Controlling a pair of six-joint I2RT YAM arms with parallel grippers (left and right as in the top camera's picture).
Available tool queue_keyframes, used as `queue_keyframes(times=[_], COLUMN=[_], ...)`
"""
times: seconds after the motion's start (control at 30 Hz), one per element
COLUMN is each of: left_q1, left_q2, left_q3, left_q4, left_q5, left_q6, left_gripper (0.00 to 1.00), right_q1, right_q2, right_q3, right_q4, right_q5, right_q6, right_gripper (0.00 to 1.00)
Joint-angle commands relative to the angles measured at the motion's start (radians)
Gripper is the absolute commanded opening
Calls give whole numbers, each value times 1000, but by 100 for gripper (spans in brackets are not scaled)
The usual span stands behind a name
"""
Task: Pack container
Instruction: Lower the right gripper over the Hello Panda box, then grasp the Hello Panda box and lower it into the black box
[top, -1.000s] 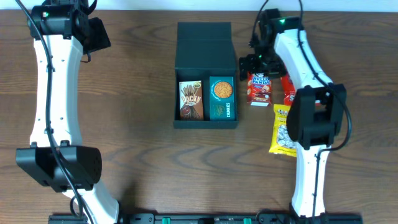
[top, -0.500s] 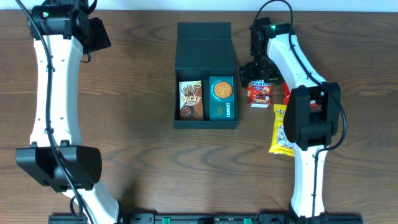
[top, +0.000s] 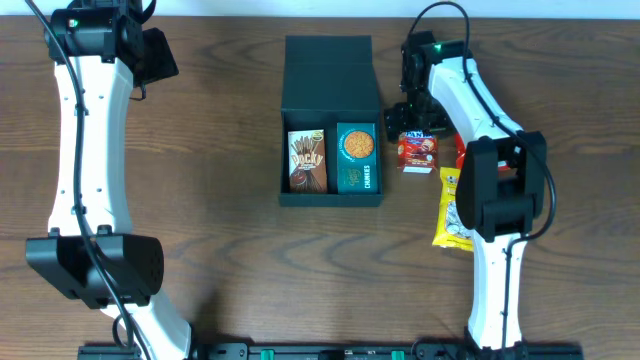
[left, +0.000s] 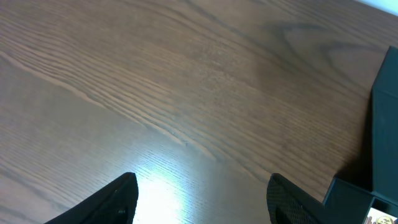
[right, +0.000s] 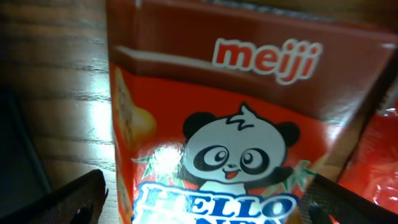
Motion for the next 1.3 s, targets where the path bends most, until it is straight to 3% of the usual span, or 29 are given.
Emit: queue_keyframes(times=[0.0, 0.17, 0.23, 0.47, 0.87, 1.13, 1.27], left_q1=[7, 7, 7, 7, 7, 7, 7], left_q2=[10, 10, 10, 10, 10, 10, 10], left_q3=[4, 4, 4, 4, 4, 4, 4], left_q4=[0, 0, 0, 2, 8, 3, -2], left_q5=[-6, 2, 9, 11, 11, 12, 12], left_q6=[2, 2, 2, 2, 2, -6, -5], left_gripper=[68, 68, 67, 68, 68, 68, 68], right_q1=[14, 13, 13, 13, 55, 181, 233], right_q2=[-8, -8, -8, -10, -16, -16, -15], right_q3=[-20, -26, -26, 64, 437, 440, 435], right_q4=[9, 14, 13, -100, -427, -451, -435], right_q5=[-3, -3, -3, -5, -141, -206, -206], right_q6=[4, 4, 4, -6, -1, 66, 105], right_gripper=[89, 63, 60, 56, 49, 46, 51])
